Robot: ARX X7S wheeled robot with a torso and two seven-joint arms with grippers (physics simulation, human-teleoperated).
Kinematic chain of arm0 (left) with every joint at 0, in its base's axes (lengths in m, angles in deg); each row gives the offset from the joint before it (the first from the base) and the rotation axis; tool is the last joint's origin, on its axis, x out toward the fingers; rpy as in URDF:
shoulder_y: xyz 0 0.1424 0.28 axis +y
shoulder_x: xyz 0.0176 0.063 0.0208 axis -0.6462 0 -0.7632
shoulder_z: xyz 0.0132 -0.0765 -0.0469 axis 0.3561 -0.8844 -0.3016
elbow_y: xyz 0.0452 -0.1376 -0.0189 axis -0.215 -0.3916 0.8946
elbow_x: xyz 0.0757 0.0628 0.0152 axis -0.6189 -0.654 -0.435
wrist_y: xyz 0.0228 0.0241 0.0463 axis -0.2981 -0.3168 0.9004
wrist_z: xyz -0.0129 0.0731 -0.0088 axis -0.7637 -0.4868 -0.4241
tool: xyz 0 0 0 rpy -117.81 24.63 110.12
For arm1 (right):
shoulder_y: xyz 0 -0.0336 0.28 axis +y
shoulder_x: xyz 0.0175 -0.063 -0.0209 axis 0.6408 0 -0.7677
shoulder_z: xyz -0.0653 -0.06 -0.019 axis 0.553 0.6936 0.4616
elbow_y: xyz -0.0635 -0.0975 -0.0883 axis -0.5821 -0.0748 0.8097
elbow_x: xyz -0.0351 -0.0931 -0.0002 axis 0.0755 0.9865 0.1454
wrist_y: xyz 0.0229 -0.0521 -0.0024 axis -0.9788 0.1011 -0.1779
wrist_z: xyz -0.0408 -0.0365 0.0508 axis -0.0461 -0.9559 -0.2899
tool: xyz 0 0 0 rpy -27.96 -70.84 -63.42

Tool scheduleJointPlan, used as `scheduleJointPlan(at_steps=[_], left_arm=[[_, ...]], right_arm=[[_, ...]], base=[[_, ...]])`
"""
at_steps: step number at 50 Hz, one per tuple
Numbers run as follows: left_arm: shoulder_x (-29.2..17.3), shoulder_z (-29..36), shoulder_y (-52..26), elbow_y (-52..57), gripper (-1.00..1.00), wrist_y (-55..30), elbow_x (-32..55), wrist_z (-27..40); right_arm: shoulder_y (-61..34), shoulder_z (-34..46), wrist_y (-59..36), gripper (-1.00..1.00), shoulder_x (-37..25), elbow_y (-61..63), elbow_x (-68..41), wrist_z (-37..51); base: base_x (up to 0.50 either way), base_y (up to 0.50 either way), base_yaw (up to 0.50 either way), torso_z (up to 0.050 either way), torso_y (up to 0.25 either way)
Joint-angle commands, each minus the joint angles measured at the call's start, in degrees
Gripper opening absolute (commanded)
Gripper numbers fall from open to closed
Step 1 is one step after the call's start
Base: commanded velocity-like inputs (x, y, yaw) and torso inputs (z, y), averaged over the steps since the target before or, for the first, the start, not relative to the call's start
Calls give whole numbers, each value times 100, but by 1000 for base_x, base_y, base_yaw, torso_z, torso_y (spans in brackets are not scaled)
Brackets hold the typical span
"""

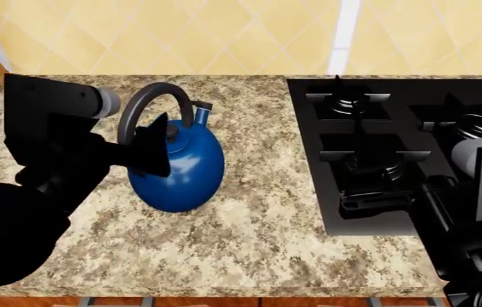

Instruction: Pick the kettle from the counter and place it on a stove burner. Then turn the burner on.

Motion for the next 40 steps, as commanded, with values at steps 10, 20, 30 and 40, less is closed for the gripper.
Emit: scheduleJointPlan(at_steps=[10,20,30,40], left_arm=[[167,787,-827,-1220,100,16,-796,-549],[213,1052,-862,-1418,100,26,-939,-738],[213,1150,-795,-1474,100,34,-948,-810],[179,1192,-828,-1412,-100,30,-966,-786]], right_arm=[[195,48,176,100,-27,-10,236,-152],[254,99,245,100,-33,-53,349,-206],[276,162,272,100,-51,-82,395,-205],[251,249,303,100,-50,-115,446,-221]], base=[[0,0,0,0,0],[0,0,0,0,0],[0,0,0,0,0],[0,0,0,0,0]])
